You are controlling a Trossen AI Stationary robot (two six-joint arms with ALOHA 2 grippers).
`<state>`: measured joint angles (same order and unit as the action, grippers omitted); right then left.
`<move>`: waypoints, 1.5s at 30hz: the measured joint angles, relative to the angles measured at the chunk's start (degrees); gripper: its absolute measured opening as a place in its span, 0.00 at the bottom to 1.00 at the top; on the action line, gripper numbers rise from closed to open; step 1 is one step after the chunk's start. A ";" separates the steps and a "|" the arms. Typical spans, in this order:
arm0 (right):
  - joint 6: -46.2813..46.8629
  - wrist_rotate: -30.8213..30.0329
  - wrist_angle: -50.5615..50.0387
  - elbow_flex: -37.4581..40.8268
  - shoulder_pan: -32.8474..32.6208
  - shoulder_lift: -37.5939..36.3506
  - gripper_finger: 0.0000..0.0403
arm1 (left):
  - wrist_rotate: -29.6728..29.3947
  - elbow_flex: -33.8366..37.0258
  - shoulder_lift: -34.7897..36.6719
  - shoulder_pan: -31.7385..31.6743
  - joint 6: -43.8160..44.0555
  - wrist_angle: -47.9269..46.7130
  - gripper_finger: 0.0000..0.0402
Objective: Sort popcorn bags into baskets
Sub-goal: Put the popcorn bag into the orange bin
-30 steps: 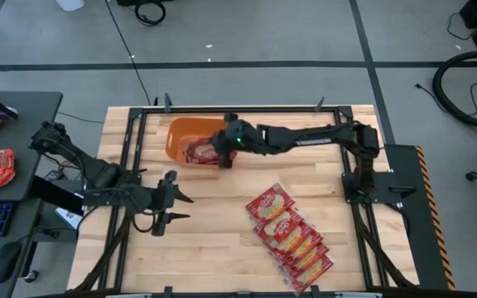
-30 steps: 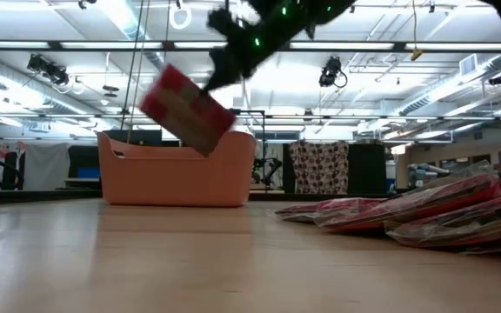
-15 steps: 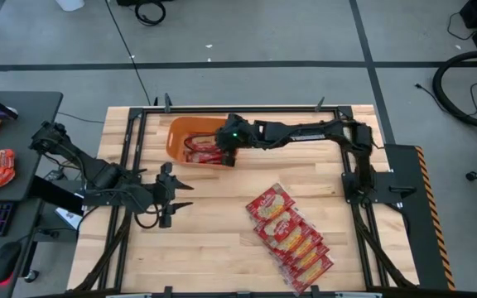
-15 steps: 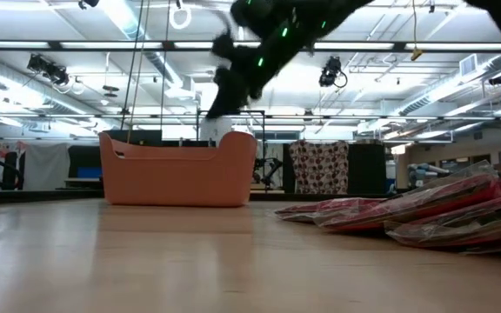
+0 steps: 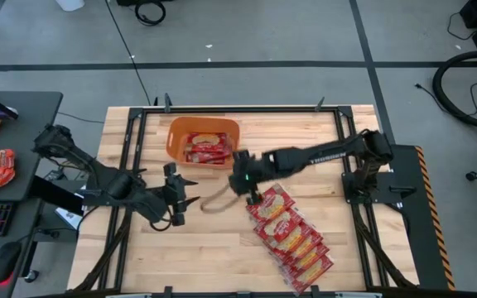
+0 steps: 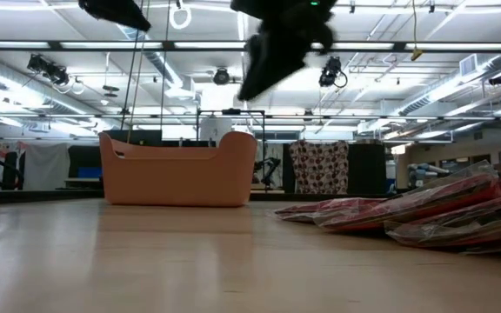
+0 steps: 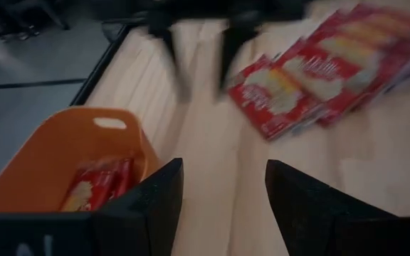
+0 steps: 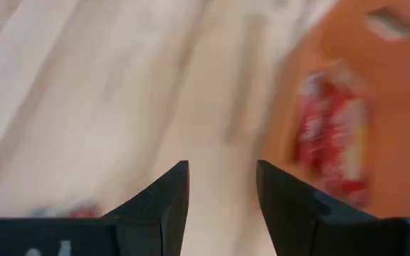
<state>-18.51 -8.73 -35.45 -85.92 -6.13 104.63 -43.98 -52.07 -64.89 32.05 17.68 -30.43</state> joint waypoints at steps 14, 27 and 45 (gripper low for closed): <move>21.55 -5.02 -8.57 13.82 -14.69 -0.29 0.44 | 2.14 0.00 -12.11 -6.30 -3.27 3.55 0.51; 25.57 -10.97 -6.71 22.65 -20.24 -0.29 0.39 | 6.75 -0.02 -14.44 -9.91 -10.02 9.22 0.51; 21.25 -8.93 -4.51 20.86 -16.46 -0.81 0.03 | 10.78 -0.11 -12.26 -7.22 -10.87 6.11 0.51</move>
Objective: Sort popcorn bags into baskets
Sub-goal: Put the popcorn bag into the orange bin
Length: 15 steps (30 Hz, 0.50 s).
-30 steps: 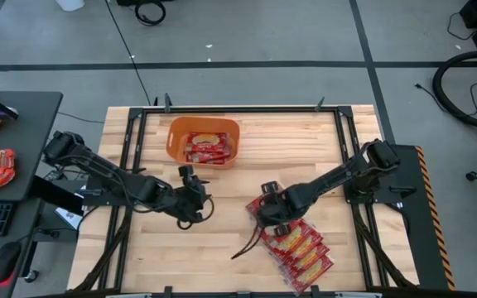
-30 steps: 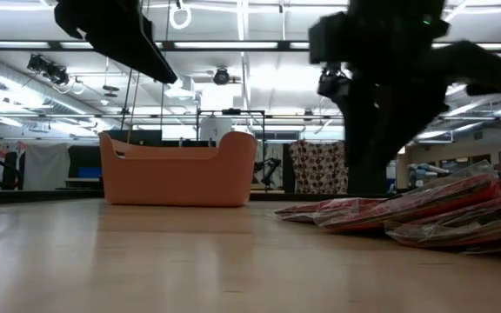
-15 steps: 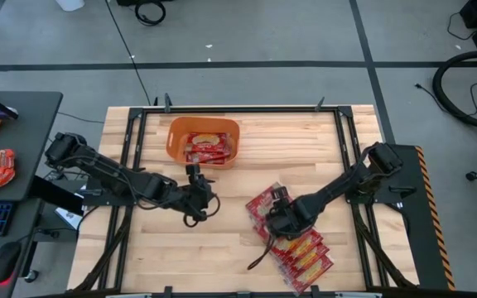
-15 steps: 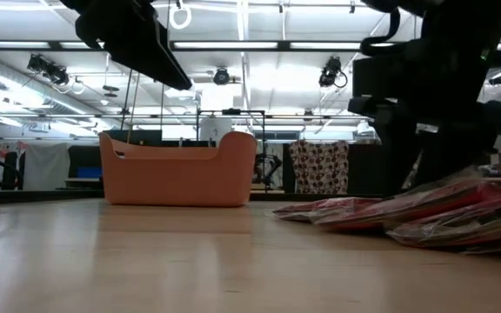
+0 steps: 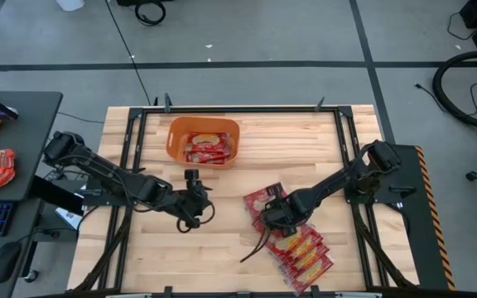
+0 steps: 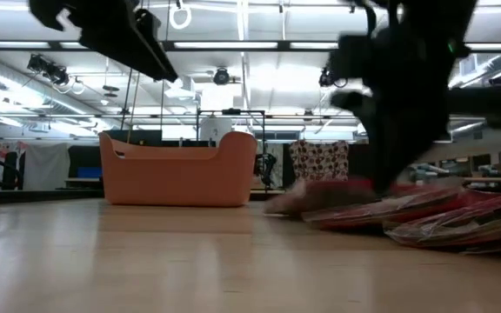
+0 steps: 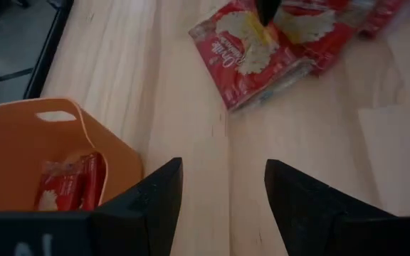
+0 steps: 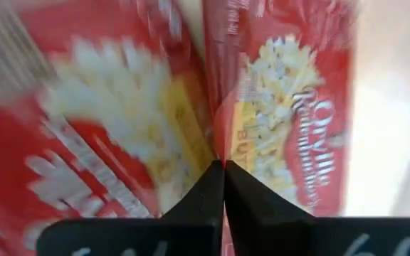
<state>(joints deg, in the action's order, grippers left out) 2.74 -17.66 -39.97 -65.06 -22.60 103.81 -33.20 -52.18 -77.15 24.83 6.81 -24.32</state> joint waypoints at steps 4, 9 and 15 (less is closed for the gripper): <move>-2.53 -0.37 0.40 -4.43 0.98 -1.43 0.02 | -0.11 0.07 3.00 1.48 0.28 -1.25 0.51; -5.65 -2.00 3.97 -9.58 3.53 -2.41 0.02 | -0.10 0.07 7.69 2.83 0.91 -0.93 0.51; -9.82 -2.17 9.85 -14.39 7.88 -2.36 0.01 | -0.01 0.07 12.66 4.39 1.55 -1.57 0.51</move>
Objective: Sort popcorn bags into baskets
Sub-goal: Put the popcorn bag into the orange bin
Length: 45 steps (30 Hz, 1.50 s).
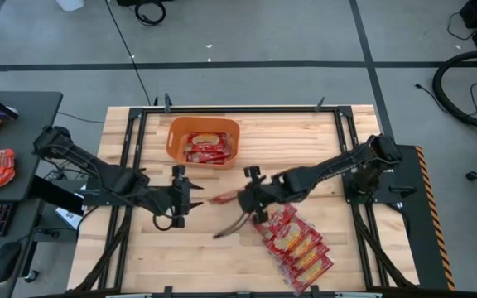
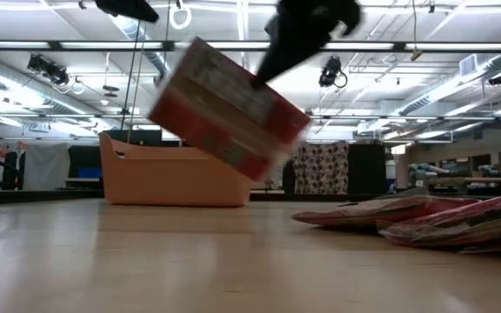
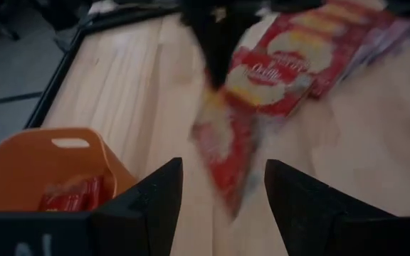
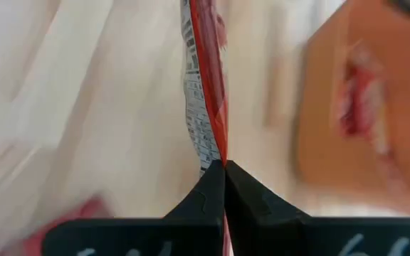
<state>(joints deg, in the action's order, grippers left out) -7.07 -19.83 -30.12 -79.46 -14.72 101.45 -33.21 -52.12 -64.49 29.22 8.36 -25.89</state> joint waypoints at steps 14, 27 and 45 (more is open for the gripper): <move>-6.64 6.09 14.00 -7.98 11.82 0.03 0.01 | 0.74 0.00 4.26 2.90 2.09 -2.26 0.51; -6.74 7.75 27.00 -3.66 21.99 3.03 0.01 | -4.63 0.00 4.15 2.73 6.91 -4.68 0.51; -6.21 3.75 20.72 -15.41 25.84 20.29 0.24 | -7.63 0.00 4.13 2.72 7.98 -3.82 0.51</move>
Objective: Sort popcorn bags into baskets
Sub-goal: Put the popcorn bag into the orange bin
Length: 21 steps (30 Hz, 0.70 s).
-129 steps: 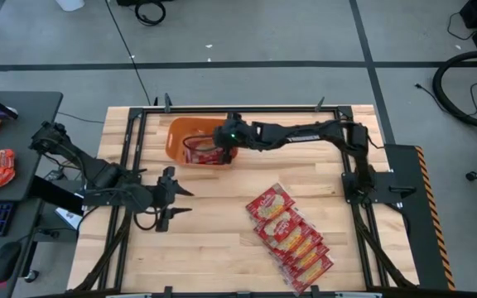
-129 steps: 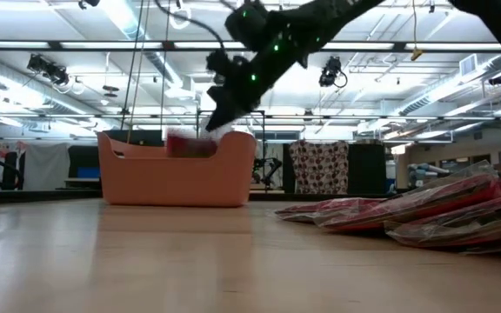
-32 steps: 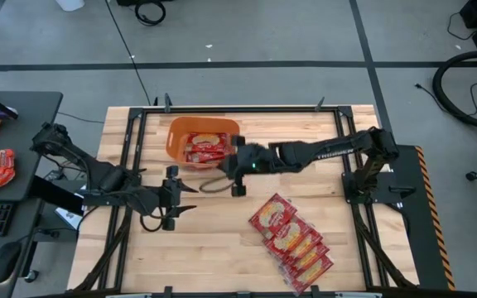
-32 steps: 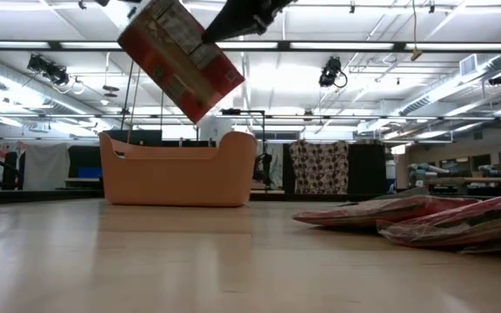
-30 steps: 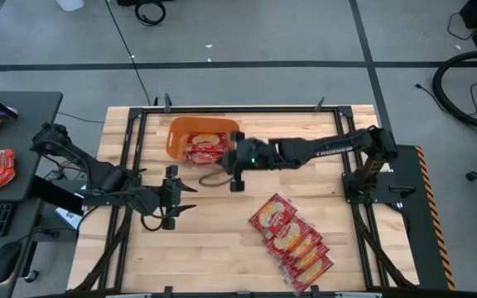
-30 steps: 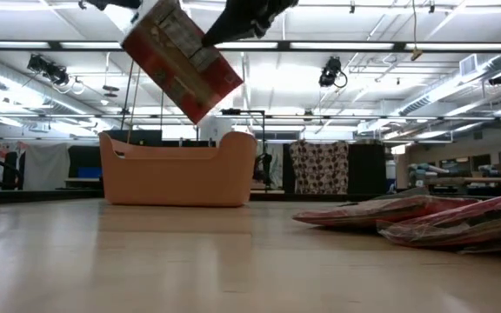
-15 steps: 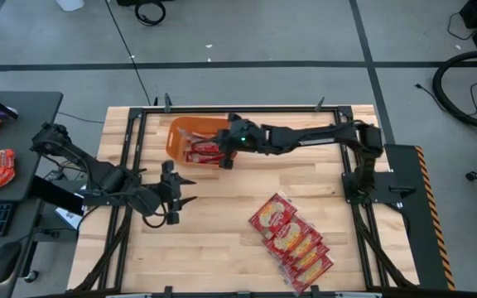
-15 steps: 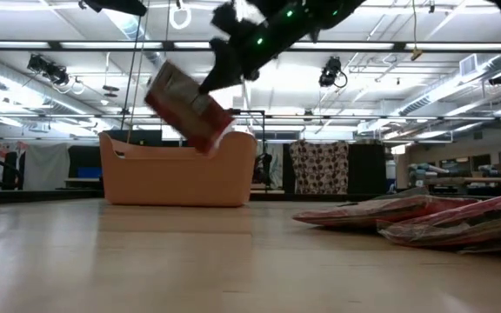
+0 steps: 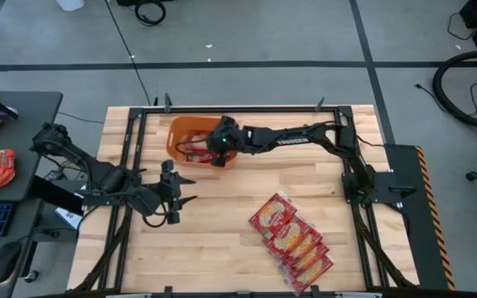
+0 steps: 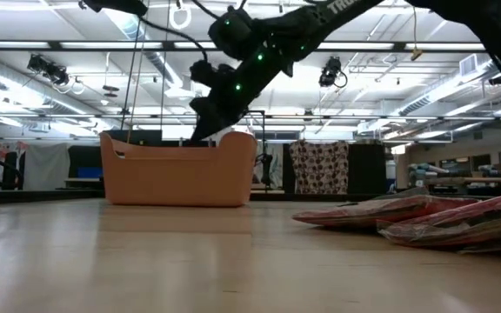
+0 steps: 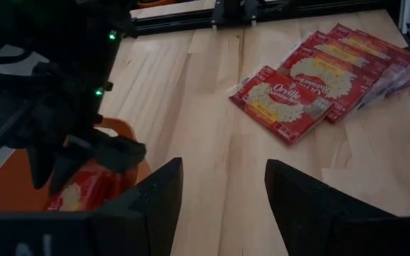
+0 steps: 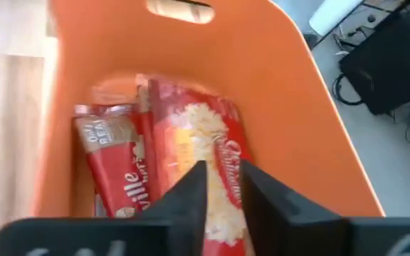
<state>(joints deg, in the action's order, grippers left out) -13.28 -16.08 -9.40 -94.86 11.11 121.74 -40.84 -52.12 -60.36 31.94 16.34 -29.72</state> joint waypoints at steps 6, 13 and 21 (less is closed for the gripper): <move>-2.11 1.97 -6.96 -0.51 -2.17 -7.06 0.41 | 0.17 0.00 0.00 0.00 2.81 -1.60 0.51; -3.27 5.39 -19.41 2.19 -8.48 -14.91 0.43 | 0.15 0.02 -1.90 0.00 5.62 -3.23 0.51; 0.56 0.98 -23.22 16.08 -18.03 -22.33 0.42 | -1.60 0.04 -9.00 -0.04 5.24 -3.27 0.51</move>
<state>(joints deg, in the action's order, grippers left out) -12.72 -15.10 -32.62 -78.78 -6.92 99.42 -42.44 -52.07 -69.36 31.91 21.58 -32.99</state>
